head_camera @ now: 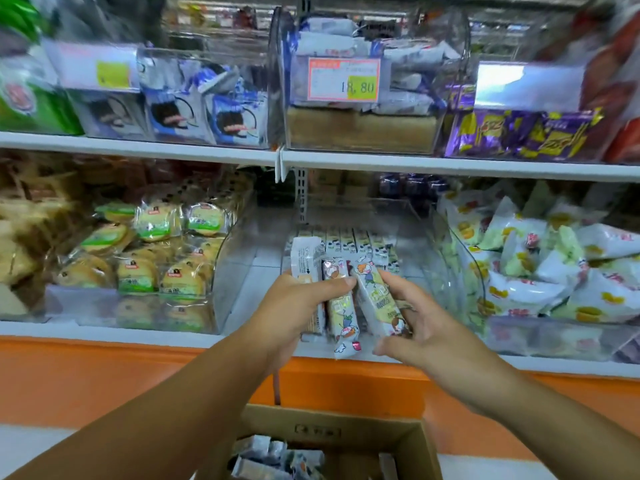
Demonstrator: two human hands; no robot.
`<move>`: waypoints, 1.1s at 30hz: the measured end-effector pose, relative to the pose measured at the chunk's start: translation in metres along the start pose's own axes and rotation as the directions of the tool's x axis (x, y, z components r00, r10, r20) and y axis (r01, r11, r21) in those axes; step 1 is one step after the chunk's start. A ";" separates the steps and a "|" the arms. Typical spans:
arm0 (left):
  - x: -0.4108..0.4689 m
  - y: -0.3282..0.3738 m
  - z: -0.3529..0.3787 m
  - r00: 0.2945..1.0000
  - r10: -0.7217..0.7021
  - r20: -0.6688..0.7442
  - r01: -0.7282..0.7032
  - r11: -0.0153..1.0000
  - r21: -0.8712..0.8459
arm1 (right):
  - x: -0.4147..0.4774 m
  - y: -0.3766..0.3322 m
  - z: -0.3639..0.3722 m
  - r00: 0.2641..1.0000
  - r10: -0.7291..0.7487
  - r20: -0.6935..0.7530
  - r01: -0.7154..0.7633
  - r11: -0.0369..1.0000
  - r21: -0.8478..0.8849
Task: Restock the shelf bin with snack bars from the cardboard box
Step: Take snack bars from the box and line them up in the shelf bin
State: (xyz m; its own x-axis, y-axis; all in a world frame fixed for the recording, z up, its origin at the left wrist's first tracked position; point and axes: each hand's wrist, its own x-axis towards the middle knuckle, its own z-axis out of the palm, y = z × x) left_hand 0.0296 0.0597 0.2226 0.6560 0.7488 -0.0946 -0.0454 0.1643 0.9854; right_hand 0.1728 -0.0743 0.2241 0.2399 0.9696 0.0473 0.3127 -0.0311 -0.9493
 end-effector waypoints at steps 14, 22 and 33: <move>0.039 0.028 -0.061 0.957 0.122 -0.263 -0.138 0.989 -0.046 | 0.111 0.019 -0.031 0.842 -0.050 -0.537 -0.163 0.926 -0.341; 0.050 0.024 -0.069 0.938 0.138 -0.318 -0.128 0.990 0.054 | 0.158 0.051 -0.043 0.796 -0.016 -0.605 -0.347 0.807 -0.477; 0.041 0.027 -0.063 0.935 0.185 -0.303 -0.151 0.980 0.132 | 0.177 0.061 -0.045 0.862 0.252 -0.440 -0.419 0.843 -0.338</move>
State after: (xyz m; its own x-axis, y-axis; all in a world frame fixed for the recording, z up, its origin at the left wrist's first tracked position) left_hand 0.0074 0.1354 0.2360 0.3767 0.9249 0.0510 -0.0440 -0.0371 0.9983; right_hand 0.2754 0.0845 0.1880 0.6900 0.7211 -0.0620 0.4736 -0.5146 -0.7148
